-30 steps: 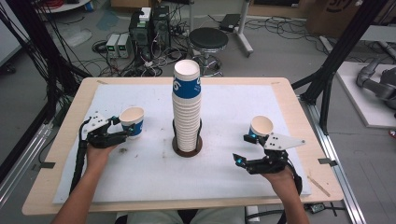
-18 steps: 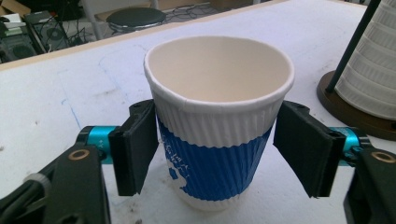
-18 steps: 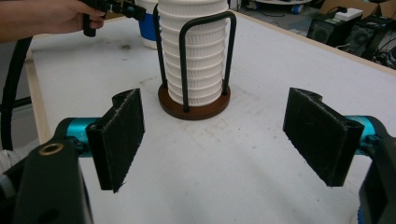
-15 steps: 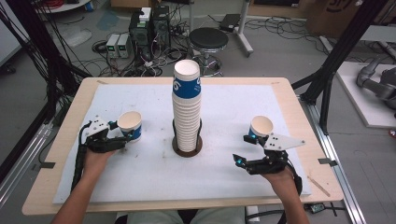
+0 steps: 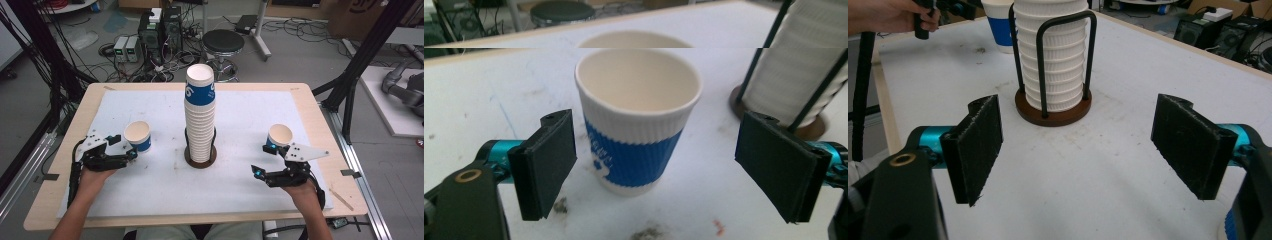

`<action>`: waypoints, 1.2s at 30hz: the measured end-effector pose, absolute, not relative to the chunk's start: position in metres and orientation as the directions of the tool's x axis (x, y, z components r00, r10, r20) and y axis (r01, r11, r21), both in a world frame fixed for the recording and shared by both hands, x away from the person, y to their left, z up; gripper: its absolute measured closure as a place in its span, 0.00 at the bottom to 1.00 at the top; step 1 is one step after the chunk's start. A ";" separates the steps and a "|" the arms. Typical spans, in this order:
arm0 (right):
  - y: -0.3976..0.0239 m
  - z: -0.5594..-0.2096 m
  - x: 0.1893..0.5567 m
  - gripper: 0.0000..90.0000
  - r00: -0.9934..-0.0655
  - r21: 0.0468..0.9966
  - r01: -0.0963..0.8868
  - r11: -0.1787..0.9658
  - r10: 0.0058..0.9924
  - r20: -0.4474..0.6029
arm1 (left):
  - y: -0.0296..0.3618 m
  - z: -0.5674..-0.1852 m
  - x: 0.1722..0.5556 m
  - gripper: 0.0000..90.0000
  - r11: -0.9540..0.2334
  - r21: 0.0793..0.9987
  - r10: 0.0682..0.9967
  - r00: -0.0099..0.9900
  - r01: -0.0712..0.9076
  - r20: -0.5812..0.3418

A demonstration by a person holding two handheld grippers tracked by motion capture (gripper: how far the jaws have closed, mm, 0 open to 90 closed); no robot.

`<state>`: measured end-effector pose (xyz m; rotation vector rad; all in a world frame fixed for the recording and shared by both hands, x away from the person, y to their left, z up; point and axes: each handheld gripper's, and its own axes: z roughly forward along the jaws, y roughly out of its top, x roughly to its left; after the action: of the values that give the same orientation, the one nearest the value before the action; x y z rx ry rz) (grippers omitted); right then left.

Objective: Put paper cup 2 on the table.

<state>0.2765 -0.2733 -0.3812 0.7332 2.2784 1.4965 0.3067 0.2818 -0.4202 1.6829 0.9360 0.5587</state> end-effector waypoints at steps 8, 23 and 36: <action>-0.281 -0.383 0.278 0.24 -0.757 0.917 0.262 0.302 0.653 0.002 | 0.285 -0.396 0.293 0.18 -0.002 0.986 0.786 0.609 0.169 -0.103; -0.304 -0.384 0.275 0.23 -0.638 0.919 0.291 0.266 0.769 -0.021 | 0.282 -0.386 0.293 0.18 0.027 0.991 0.748 0.655 0.132 -0.108; -0.310 -0.384 0.271 0.24 -0.586 0.917 0.307 0.253 0.810 -0.028 | 0.282 -0.389 0.291 0.18 0.028 0.991 0.740 0.664 0.129 -0.107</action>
<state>0.2707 -0.3098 -0.3843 1.0114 2.0249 1.3096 0.2908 0.2825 -0.3889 1.4953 0.7585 0.5497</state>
